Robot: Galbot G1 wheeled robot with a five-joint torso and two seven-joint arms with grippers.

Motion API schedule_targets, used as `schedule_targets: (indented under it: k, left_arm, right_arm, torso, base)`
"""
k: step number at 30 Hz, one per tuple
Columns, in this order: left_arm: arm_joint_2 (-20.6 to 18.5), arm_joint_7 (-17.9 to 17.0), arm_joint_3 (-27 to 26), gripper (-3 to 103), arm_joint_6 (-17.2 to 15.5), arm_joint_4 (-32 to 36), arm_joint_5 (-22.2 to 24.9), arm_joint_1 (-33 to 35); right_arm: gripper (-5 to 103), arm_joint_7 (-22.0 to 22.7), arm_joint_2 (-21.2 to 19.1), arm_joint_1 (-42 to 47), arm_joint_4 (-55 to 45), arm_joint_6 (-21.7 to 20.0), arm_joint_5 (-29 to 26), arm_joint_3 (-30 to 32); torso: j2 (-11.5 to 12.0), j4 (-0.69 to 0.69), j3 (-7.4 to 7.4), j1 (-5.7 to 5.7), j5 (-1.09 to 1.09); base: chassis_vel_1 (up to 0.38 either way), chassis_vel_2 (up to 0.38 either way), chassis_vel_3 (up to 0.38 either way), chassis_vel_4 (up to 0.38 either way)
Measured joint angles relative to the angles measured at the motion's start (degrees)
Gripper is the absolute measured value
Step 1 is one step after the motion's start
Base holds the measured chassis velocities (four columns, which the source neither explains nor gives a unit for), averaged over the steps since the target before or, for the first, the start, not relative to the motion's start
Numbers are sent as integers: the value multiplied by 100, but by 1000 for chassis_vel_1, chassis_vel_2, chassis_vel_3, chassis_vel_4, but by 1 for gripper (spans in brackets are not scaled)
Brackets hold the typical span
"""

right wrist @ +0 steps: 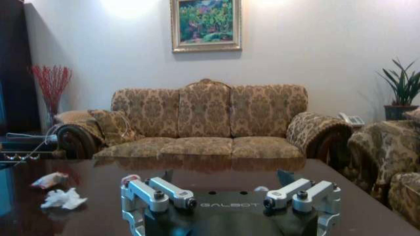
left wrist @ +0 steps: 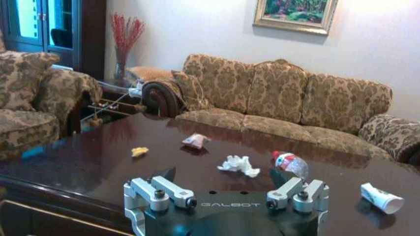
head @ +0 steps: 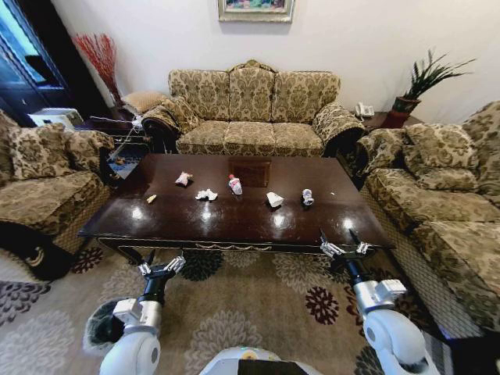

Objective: Move to the front of the table and place the trash on the table into the trash bin.

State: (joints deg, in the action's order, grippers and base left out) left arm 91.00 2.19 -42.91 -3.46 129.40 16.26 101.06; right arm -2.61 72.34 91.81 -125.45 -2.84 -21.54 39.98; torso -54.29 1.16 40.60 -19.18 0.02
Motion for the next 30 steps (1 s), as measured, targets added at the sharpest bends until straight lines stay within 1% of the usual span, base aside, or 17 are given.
schedule_targets:
  k: [3, 7, 9, 10, 13, 15, 16, 17, 19, 20, 22, 24, 27, 30]
  left_arm:
    - [1, 0, -2, 98, 0, 5, 0, 7]
    - [-5, 0, -16, 98, 0, 21, 2, 10]
    - [-10, 0, -25, 98, 0, 17, 8, 11]
    - [-18, 0, -28, 98, 0, -2, 9, 13]
    - [-44, 0, -32, 98, 0, -79, 10, 13]
    - [-74, 0, -55, 98, 0, -215, 12, -7]
    - [-74, 0, -55, 98, 0, -215, 12, -7]
    - [-87, 0, -76, 98, -1, -315, 13, -23]
    - [-114, 0, -107, 98, -13, -511, 24, -38]
    - [-114, 0, -107, 98, -13, -511, 24, -38]
    - [-169, 0, -130, 98, -37, -749, 48, -39]
    - [-226, 2, -153, 98, -51, -967, 64, -43]
    - [-268, 2, -186, 98, -101, -1126, 136, -19]
    - [-280, 1, -201, 98, -152, -1215, 212, 9]
  right_arm:
    - [100, -8, 0, 7, -18, 26, 23, 8]
    - [100, -18, 19, 37, -25, 107, 50, 5]
    - [100, -24, 37, 41, -8, 252, 52, -17]
    - [100, -10, 48, 24, 4, 292, 52, -32]
    - [100, 15, 47, -1, 10, 284, 67, -47]
    - [100, 21, 26, 10, -4, 229, 109, -55]
    - [100, 21, 26, 10, -4, 229, 109, -55]
    - [100, 23, 21, 11, -6, 218, 155, -61]
    - [100, 23, 31, -5, 27, 281, 277, -71]
    - [100, 23, 31, -5, 27, 281, 277, -71]
    - [100, 19, 38, -27, 35, 373, 390, -72]
    - [100, 17, 42, -55, 28, 429, 407, -81]
    - [100, -50, 52, -63, 5, 462, 461, -89]
    - [100, -101, 62, -65, 20, 575, 561, -105]
  torso:
    - [-1, 0, -1, 2, -3]
    - [0, 0, 0, 1, 0]
    - [-1, 0, -1, 2, -5]
    - [-1, 0, -1, 2, -2]
    - [-1, 0, -1, 2, -1]
    - [-1, 0, -1, 1, -9]
    - [-1, 0, -1, 1, -9]
    - [-1, 1, -1, 1, -9]
    - [-1, 1, -1, 0, -2]
    - [-1, 1, -1, 0, -2]
    - [0, 0, 0, 0, 3]
    - [0, -1, 1, -1, 1]
    - [0, 0, 0, -1, 2]
    - [0, 0, 0, 0, -4]
  base:
    - [237, 131, -214, -150]
    - [313, 193, -287, -207]
    - [315, 236, -312, -241]
    - [305, 283, -327, -263]
    - [283, 226, -262, -250]
    - [177, 137, -154, -119]
    - [177, 108, -100, -119]
    - [106, 108, -33, -51]
    - [21, 20, -16, -25]
    - [0, 0, 0, 0]
    - [-28, -36, 19, 16]
    - [-57, -84, 22, 50]
    - [-7, -90, -4, 54]
    - [72, -54, -43, 55]
